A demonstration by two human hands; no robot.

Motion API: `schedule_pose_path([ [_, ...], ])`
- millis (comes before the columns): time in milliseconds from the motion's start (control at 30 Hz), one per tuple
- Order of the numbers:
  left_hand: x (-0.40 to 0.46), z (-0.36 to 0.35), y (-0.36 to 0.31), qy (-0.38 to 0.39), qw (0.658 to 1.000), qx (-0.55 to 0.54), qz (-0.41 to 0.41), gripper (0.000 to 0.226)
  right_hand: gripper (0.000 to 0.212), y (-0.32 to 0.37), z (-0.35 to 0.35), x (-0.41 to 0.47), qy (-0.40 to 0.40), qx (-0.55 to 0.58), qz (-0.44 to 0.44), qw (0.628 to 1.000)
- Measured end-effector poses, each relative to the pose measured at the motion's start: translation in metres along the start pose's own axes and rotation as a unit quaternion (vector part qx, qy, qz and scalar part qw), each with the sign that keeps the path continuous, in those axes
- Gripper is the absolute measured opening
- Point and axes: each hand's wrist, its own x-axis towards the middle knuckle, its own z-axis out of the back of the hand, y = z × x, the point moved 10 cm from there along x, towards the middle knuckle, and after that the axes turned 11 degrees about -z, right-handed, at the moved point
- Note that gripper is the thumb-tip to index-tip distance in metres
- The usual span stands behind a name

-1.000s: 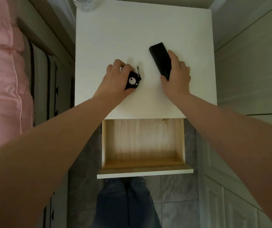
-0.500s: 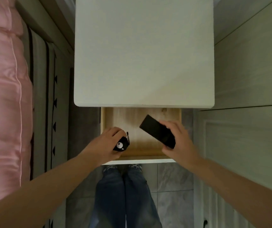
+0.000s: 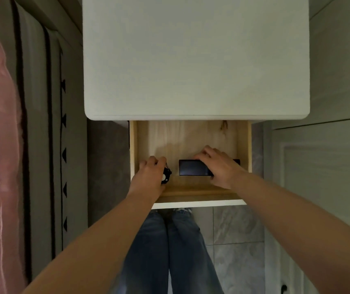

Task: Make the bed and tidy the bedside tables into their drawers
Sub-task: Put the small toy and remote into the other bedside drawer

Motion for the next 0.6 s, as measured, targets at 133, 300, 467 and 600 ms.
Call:
schedule_pose_path([
  [133,0.0,-0.017,0.009,0.015,1.0,0.013,0.007,0.06,0.082,0.003,-0.019,-0.004,0.002,-0.001,-0.001,1.0],
  [300,0.003,-0.022,0.013,0.012,1.0,0.012,0.011,0.06,0.086,0.004,-0.028,-0.006,0.006,0.002,-0.003,1.0],
  [467,0.007,-0.027,0.009,0.041,0.998,0.048,0.0,0.055,0.081,0.013,-0.027,-0.006,0.0,-0.051,0.004,0.999],
  [600,0.007,-0.026,0.011,0.049,0.999,0.022,0.004,0.05,0.074,0.014,-0.028,-0.008,0.012,-0.067,0.003,0.998],
])
